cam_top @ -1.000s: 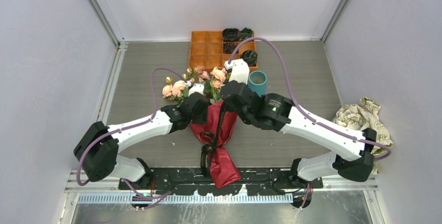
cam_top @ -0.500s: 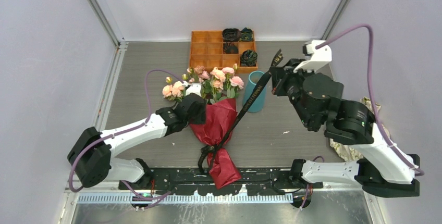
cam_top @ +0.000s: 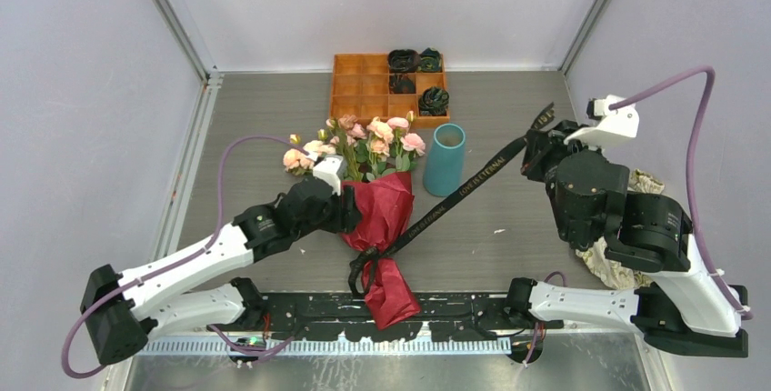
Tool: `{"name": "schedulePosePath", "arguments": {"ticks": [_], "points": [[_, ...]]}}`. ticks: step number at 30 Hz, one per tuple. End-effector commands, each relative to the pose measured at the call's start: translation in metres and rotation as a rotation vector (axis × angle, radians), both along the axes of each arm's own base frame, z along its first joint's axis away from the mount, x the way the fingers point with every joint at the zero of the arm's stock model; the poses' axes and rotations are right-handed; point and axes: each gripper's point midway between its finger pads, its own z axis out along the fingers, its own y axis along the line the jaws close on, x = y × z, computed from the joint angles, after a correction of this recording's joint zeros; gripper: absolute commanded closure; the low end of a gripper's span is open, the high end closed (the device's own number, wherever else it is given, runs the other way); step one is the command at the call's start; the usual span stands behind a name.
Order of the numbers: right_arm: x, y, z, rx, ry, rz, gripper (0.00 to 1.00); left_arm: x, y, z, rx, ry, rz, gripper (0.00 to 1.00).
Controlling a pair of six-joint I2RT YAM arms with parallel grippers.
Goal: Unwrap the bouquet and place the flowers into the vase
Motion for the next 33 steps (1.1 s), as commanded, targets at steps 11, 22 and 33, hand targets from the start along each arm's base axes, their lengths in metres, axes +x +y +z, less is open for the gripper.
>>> {"name": "schedulePosePath", "arguments": {"ticks": [11, 22, 33], "points": [[-0.007, 0.0, -0.077, -0.056, 0.171, -0.06, 0.38, -0.075, -0.01, -0.074, 0.049, 0.173, -0.127, 0.46], [0.0, 0.087, -0.157, -0.074, 0.356, 0.134, 0.37, -0.089, -0.01, -0.081, -0.015, 0.178, -0.153, 0.44], [-0.001, 0.095, -0.161, -0.047, 0.354, 0.169, 0.44, -0.09, -0.014, -0.116, 0.084, 0.203, -0.1, 0.95]]}}
